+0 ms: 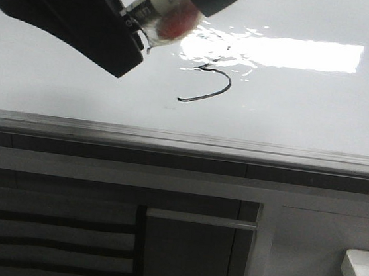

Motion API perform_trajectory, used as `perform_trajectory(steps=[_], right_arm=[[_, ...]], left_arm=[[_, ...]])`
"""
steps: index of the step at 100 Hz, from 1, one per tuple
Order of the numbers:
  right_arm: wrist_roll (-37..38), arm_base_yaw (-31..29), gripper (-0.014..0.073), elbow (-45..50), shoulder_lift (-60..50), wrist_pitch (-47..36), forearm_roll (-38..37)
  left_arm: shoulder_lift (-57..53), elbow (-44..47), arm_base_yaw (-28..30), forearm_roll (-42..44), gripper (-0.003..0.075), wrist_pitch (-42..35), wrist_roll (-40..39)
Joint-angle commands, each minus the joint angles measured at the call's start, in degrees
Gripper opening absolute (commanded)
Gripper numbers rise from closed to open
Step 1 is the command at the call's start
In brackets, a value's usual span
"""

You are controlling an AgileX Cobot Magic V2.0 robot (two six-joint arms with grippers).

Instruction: Write number 3 on whiteboard

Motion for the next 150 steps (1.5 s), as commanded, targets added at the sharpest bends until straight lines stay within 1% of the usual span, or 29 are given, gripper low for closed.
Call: perform_trajectory(steps=[1, 9, 18, 56, 78, 92, 97, 104, 111, 116, 121, 128, 135, 145, 150], right_arm=[[-0.54, 0.00, -0.0034, -2.13, -1.60, -2.98, 1.17], [-0.54, 0.00, -0.0034, -2.13, -1.60, -2.44, 1.17], [-0.54, 0.00, -0.0034, -2.13, -1.60, -1.23, 1.17], [-0.54, 0.00, -0.0029, -2.13, -1.60, -0.05, 1.17], [-0.39, 0.00, -0.0027, -2.13, -1.60, -1.42, 1.17], [1.11, 0.00, -0.0018, -2.13, -1.60, -1.55, 1.17], [1.11, 0.00, 0.0007, -2.13, -1.60, -1.67, 1.07], [1.11, 0.00, 0.0074, -2.13, -1.60, -1.96, -0.39], [1.21, 0.00, 0.0179, -2.13, -1.60, -2.44, -2.06], [2.10, 0.00, 0.0280, -2.13, -1.60, -3.32, -2.03], [2.03, 0.00, 0.0363, -2.13, -1.60, -3.79, -2.03], [2.03, 0.00, 0.0444, -2.13, -1.60, -3.79, -2.03], [2.03, 0.00, 0.0472, -2.13, -1.60, -3.79, -2.03], [2.03, -0.54, 0.0472, -2.13, -2.32, -3.50, -2.43], [2.50, -1.67, 0.0472, -2.13, -3.30, -2.56, -2.43]], left_arm=[[-1.42, -1.96, -0.41, -2.89, 0.0069, -1.41, -0.11], [-1.42, -1.96, -0.41, -3.04, 0.0041, -1.41, -0.11], [-1.42, -1.96, -0.41, -3.13, 0.0030, -1.41, -0.11], [-1.42, -1.96, -0.41, -4.31, 0.0030, -1.41, -0.11], [-1.42, -1.96, -0.41, -4.31, 0.0030, -1.18, -0.11], [-1.42, -1.96, -0.41, -4.31, 0.0030, -0.93, -0.11], [-1.42, -1.96, -0.41, -4.31, 0.0030, -0.81, -0.11], [-1.42, -1.96, -0.41, -4.31, 0.0030, -0.57, -0.11], [-1.42, -1.96, -0.41, -4.31, 0.0030, -0.55, -0.11], [-1.42, -1.96, -0.41, -4.31, 0.0030, -0.55, -0.11], [-1.42, -1.96, -0.41, -4.31, 0.0030, -0.45, -0.11], [-1.42, -1.96, -0.41, -4.31, 0.0030, -0.45, -0.11], [-1.42, -1.96, -0.41, -4.31, 0.0030, -0.72, -0.11], [-1.42, -1.96, -0.41, -3.82, 0.0030, -1.95, -0.11], [-1.42, -1.96, 0.67, -3.14, 0.0030, -2.58, -1.31]])
